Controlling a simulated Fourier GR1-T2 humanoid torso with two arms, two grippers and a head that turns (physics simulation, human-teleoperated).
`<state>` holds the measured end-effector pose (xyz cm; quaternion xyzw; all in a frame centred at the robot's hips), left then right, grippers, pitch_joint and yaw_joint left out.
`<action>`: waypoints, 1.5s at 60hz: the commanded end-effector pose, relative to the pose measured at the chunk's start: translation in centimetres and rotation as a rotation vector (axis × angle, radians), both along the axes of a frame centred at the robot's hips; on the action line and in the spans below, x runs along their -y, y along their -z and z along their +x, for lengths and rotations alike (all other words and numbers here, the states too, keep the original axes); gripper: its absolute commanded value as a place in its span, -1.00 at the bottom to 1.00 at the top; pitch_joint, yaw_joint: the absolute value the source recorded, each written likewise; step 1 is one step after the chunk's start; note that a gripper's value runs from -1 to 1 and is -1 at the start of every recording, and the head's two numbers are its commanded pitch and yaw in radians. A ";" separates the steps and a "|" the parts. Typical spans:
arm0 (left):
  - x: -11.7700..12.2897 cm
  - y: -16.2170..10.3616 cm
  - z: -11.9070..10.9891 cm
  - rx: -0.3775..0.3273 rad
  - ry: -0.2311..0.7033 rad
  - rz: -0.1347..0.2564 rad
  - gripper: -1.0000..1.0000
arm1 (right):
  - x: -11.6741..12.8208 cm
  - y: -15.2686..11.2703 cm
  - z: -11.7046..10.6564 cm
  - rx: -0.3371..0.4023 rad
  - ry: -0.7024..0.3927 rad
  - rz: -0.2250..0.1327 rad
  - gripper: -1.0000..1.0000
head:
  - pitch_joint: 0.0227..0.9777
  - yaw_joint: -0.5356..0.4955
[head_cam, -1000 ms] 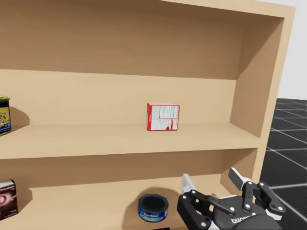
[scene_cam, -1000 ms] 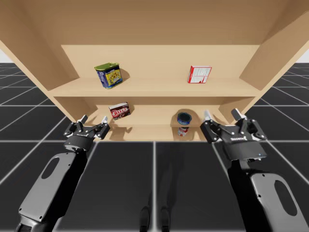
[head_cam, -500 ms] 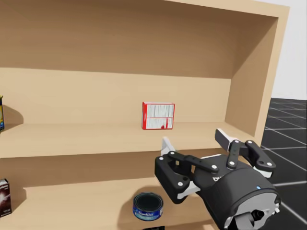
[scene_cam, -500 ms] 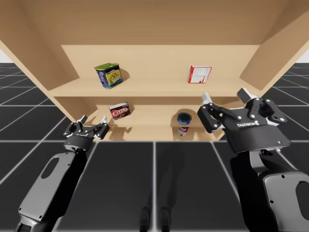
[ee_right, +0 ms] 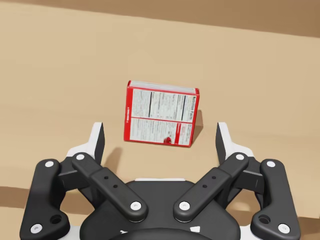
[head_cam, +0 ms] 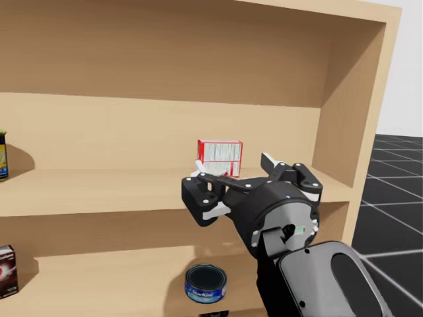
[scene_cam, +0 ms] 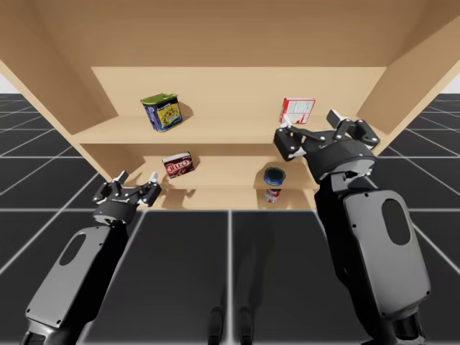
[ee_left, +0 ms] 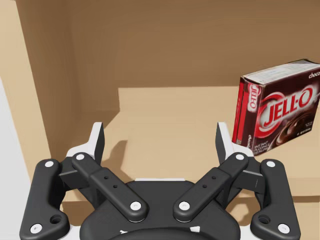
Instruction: Retrieve the gelatin box from the shelves.
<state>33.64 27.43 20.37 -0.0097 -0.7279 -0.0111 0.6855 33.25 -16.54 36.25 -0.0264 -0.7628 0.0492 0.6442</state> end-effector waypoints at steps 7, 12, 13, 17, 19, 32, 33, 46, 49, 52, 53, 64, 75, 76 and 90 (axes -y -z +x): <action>-0.3 -0.1 0.1 0.001 -0.011 -0.008 -1.00 | -0.5 -0.1 3.3 -0.050 0.006 0.011 -1.00 | -0.47 -0.48; -0.4 -0.1 0.1 0.000 -0.012 -0.008 -1.00 | -0.5 0.0 4.4 -0.066 0.023 0.013 -1.00 | -0.47 -0.48; -0.4 -0.1 0.1 0.000 -0.012 -0.009 -1.00 | -0.4 0.0 4.7 -0.071 0.027 0.016 -1.00 | -0.46 -0.48; -0.4 -0.1 0.1 0.000 -0.013 -0.010 -1.00 | -0.3 0.0 5.4 -0.080 0.028 0.022 -1.00 | -0.46 -0.48; -0.5 -0.1 0.1 0.000 -0.014 -0.011 -1.00 | -0.2 0.0 6.0 -0.080 0.047 0.013 -1.00 | -0.46 -0.48; -0.6 -0.1 0.1 0.002 -0.017 -0.015 -1.00 | -0.1 -0.4 7.9 -0.094 0.061 0.016 -1.00 | -0.45 -0.47; -0.6 -0.1 0.1 0.002 -0.017 -0.016 -1.00 | -0.1 -0.4 8.0 -0.097 0.061 0.018 -1.00 | -0.45 -0.47; -0.8 -0.1 0.1 0.001 -0.020 -0.022 -1.00 | 0.1 0.6 9.2 -0.087 0.058 0.002 0.33 | -0.45 -0.46; -0.8 -0.1 0.1 0.001 -0.019 -0.023 -1.00 | 0.2 0.8 9.1 -0.083 0.042 0.008 0.94 | -0.45 -0.46; -0.8 -0.1 0.1 0.001 -0.019 -0.023 -1.00 | 0.5 0.9 9.0 -0.091 0.043 0.017 0.97 | -0.44 -0.46; -0.8 -0.1 0.1 0.001 -0.019 -0.023 -1.00 | 0.6 0.9 8.8 -0.089 0.039 0.021 0.97 | -0.44 -0.46; -0.8 -0.1 0.2 0.000 -0.020 -0.023 -1.00 | 1.7 0.2 6.7 -0.052 0.041 0.024 0.94 | -0.44 -0.46; -0.7 -0.1 0.1 -0.001 -0.018 -0.021 -1.00 | 2.5 -0.7 2.9 -0.001 0.018 0.029 0.85 | -0.44 -0.46; -0.7 -0.1 0.1 -0.001 -0.018 -0.021 -1.00 | 2.5 -0.8 2.6 0.003 0.014 0.030 0.85 | -0.44 -0.46; -0.5 -0.1 0.0 -0.003 -0.016 -0.018 -1.00 | 2.0 -1.0 -3.0 0.092 -0.044 0.006 0.88 | -0.43 -0.46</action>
